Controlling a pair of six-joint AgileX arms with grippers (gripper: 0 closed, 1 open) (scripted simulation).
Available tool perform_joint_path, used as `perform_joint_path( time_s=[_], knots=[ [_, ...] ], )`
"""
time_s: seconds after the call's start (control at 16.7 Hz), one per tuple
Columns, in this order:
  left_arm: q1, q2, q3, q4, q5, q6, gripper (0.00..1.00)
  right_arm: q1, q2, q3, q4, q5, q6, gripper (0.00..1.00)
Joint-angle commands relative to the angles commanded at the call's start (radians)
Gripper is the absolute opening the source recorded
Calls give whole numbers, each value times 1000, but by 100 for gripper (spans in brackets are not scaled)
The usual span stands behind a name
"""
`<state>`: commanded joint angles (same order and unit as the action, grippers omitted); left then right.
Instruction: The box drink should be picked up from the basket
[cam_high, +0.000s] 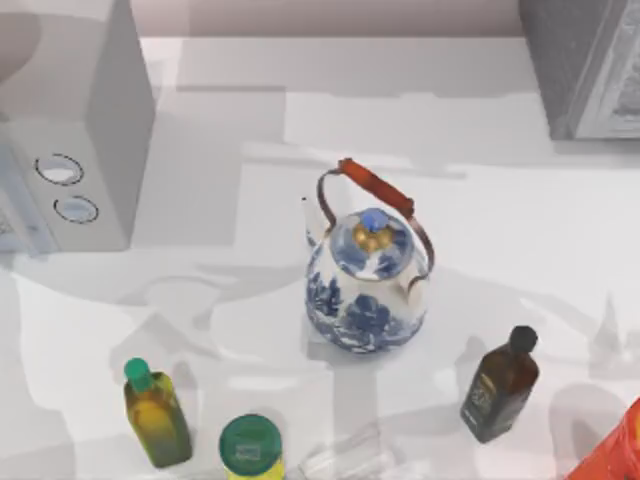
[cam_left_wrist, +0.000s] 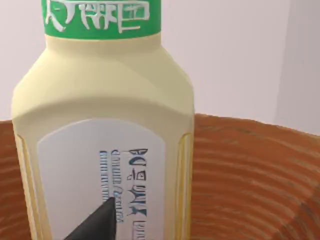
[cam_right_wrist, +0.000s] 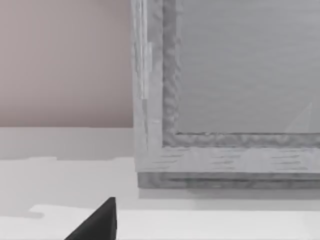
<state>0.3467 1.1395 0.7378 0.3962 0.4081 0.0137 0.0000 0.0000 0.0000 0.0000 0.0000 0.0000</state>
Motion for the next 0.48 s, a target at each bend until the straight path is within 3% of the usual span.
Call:
perform_joint_path(
  time_s=[0.24,0.48],
  knots=[
    [77,189,116,59,52,5,100,0,0,0,0,0,0,100],
    [93,220,138,69,60,6,100,0,0,0,0,0,0,100]
  ],
)
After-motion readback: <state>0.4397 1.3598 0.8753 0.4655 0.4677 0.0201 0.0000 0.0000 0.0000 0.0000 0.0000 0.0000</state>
